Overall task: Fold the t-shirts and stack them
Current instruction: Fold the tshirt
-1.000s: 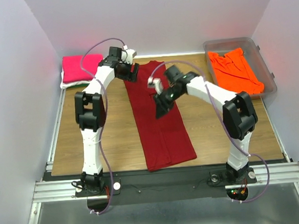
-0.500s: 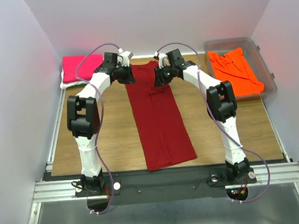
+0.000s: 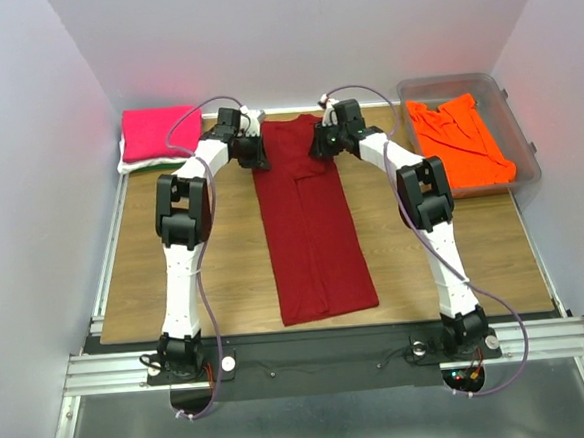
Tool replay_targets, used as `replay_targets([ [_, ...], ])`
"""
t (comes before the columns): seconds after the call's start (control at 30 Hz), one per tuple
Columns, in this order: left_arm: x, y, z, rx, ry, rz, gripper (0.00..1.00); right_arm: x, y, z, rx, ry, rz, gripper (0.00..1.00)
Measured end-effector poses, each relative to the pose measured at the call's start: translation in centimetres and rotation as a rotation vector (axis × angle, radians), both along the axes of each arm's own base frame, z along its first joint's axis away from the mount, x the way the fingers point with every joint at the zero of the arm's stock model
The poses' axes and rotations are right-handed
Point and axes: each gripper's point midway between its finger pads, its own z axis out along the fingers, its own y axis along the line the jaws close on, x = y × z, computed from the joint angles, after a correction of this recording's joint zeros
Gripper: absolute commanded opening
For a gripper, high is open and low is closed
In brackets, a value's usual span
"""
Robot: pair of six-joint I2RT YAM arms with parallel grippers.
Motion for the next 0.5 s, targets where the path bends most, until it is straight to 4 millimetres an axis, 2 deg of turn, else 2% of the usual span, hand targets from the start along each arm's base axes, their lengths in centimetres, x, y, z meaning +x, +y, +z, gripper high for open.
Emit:
replay_targets([
  [0.17,2.9,-0.3,0.1,0.013,-0.047,0.005,0.11,1.9,-2.5,-0.1,0.042,0.0,-0.092,0.33],
  [0.37,4.5,-0.3,0.1,0.028,-0.082,0.009,0.17,4.3,-3.3,0.3,0.069,-0.035,-0.147,0.37],
  [0.43,4.7,-0.1,0.1,0.043,-0.091,0.01,0.22,4.8,-3.2,0.4,0.071,-0.045,-0.153,0.4],
  [0.5,4.9,0.2,0.2,0.054,-0.1,0.012,0.35,4.9,-3.1,0.4,0.073,-0.047,-0.155,0.45],
])
